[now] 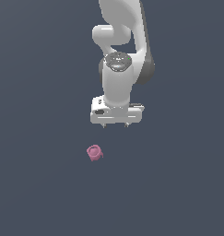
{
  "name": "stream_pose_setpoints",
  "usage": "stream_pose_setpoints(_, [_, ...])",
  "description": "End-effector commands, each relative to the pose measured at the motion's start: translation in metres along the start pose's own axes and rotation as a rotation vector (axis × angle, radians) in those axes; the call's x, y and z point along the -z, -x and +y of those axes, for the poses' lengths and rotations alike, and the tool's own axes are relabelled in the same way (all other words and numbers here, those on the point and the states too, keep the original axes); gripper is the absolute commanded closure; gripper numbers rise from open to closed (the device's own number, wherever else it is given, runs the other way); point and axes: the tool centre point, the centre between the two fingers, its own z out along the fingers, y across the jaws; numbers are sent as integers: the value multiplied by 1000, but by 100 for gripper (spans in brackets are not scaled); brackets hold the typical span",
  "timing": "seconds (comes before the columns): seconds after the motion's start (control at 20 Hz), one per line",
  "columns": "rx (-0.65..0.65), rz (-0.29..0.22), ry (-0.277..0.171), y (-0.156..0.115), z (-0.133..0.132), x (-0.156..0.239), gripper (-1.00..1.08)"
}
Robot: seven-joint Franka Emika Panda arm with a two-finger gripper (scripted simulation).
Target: Pick up the object and move it to a goal position.
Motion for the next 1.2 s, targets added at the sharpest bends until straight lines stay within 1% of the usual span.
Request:
stream_pose_setpoints(0.0, [5,0,0,-1,1,-1,-92])
stream_pose_setpoints(0.25, [40,0,2,-6,7,-5,-92])
stream_pose_setpoints(0.55, [116,0,4,-17,19,-15,-92])
stream_pose_setpoints(1.15, [361,2,8,-48,63,-52,-92])
